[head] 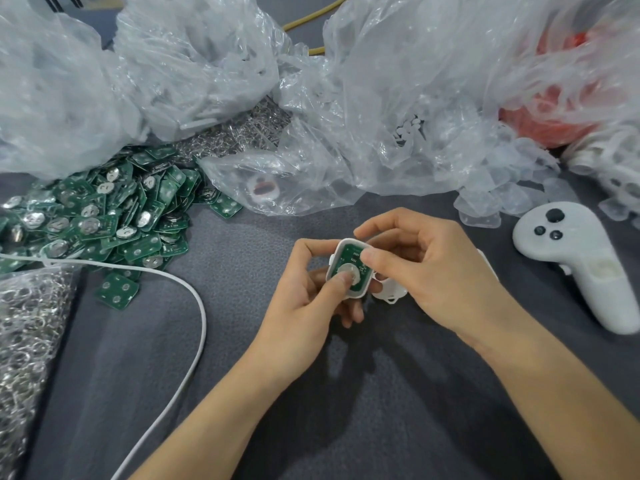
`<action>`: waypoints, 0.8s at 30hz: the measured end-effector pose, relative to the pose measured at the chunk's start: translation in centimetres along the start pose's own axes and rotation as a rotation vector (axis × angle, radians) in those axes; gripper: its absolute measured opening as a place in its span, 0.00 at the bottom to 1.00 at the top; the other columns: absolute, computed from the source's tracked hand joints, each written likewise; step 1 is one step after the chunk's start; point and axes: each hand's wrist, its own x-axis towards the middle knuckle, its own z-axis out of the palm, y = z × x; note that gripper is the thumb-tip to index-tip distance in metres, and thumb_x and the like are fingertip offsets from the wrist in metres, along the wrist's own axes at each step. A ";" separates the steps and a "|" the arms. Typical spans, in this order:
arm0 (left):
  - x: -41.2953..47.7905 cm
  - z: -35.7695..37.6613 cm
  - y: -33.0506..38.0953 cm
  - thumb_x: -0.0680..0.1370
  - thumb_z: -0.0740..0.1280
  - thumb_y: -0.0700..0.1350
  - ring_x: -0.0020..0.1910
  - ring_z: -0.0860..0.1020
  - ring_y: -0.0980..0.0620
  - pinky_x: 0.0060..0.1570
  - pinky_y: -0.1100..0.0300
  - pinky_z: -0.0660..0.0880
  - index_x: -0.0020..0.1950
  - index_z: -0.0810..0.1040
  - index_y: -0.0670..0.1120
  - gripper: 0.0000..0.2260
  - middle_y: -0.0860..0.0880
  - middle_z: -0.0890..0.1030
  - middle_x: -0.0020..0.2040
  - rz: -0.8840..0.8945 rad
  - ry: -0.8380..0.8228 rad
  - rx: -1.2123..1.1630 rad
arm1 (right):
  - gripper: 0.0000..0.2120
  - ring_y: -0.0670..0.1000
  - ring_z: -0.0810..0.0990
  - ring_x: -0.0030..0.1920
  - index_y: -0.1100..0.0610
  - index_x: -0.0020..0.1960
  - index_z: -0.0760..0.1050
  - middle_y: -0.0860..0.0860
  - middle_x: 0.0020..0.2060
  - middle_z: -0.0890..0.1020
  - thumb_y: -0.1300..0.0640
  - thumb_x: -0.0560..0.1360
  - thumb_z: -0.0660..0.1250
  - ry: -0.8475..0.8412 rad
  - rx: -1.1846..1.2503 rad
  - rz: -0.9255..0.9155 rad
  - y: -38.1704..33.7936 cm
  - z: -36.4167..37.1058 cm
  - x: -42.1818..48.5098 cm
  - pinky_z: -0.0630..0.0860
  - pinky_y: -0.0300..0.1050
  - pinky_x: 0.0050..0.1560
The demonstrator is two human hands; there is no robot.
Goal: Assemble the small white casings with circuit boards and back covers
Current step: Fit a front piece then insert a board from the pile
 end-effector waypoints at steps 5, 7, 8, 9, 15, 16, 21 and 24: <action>0.1 -0.2 -0.1 0.76 0.62 0.41 0.31 0.77 0.51 0.33 0.62 0.74 0.58 0.71 0.45 0.11 0.41 0.80 0.39 -0.009 -0.027 -0.072 | 0.14 0.44 0.83 0.39 0.46 0.51 0.79 0.45 0.40 0.85 0.63 0.71 0.71 -0.121 0.023 0.018 0.0 -0.3 -0.1 0.78 0.34 0.43; 0.0 -0.2 0.0 0.75 0.62 0.39 0.33 0.78 0.50 0.34 0.60 0.75 0.59 0.72 0.45 0.13 0.42 0.80 0.39 -0.007 -0.051 -0.094 | 0.15 0.44 0.83 0.39 0.46 0.51 0.78 0.46 0.39 0.85 0.64 0.71 0.71 -0.110 0.035 0.027 0.1 -0.3 0.0 0.77 0.33 0.40; 0.0 -0.2 0.0 0.74 0.61 0.38 0.34 0.78 0.49 0.35 0.60 0.76 0.60 0.72 0.45 0.14 0.42 0.80 0.39 -0.007 -0.062 -0.104 | 0.15 0.43 0.83 0.38 0.46 0.51 0.78 0.46 0.39 0.85 0.64 0.71 0.71 -0.100 0.048 0.031 0.1 -0.3 0.0 0.76 0.32 0.39; 0.0 -0.3 0.0 0.74 0.61 0.36 0.34 0.79 0.49 0.36 0.60 0.76 0.61 0.72 0.45 0.16 0.43 0.81 0.40 -0.007 -0.072 -0.110 | 0.15 0.43 0.83 0.37 0.46 0.51 0.78 0.47 0.39 0.85 0.64 0.71 0.71 -0.094 0.058 0.034 0.1 -0.2 0.1 0.75 0.32 0.38; 0.1 -0.4 0.0 0.72 0.59 0.32 0.36 0.80 0.48 0.39 0.60 0.77 0.63 0.72 0.45 0.20 0.43 0.82 0.40 -0.009 -0.101 -0.119 | 0.13 0.45 0.83 0.38 0.49 0.50 0.78 0.49 0.39 0.85 0.64 0.71 0.72 -0.084 0.090 0.049 0.1 -0.3 0.1 0.75 0.32 0.37; 0.1 -0.4 0.0 0.72 0.59 0.32 0.36 0.80 0.48 0.39 0.60 0.77 0.63 0.73 0.45 0.20 0.43 0.82 0.40 -0.010 -0.101 -0.125 | 0.12 0.45 0.83 0.38 0.49 0.49 0.78 0.49 0.38 0.85 0.64 0.71 0.72 -0.083 0.092 0.051 0.1 -0.3 0.1 0.75 0.32 0.37; 0.1 -0.4 -0.2 0.73 0.59 0.32 0.37 0.80 0.49 0.39 0.61 0.77 0.64 0.72 0.44 0.20 0.43 0.82 0.40 -0.013 -0.093 -0.136 | 0.10 0.46 0.83 0.37 0.50 0.48 0.78 0.49 0.38 0.85 0.64 0.71 0.71 -0.069 0.090 0.053 0.1 -0.3 0.1 0.75 0.33 0.36; 0.1 -0.4 -0.3 0.73 0.59 0.32 0.37 0.81 0.48 0.40 0.61 0.78 0.65 0.71 0.44 0.20 0.43 0.82 0.40 -0.013 -0.080 -0.130 | 0.11 0.44 0.82 0.36 0.50 0.48 0.79 0.48 0.37 0.85 0.64 0.71 0.71 -0.063 0.092 0.038 0.2 -0.3 0.1 0.74 0.32 0.35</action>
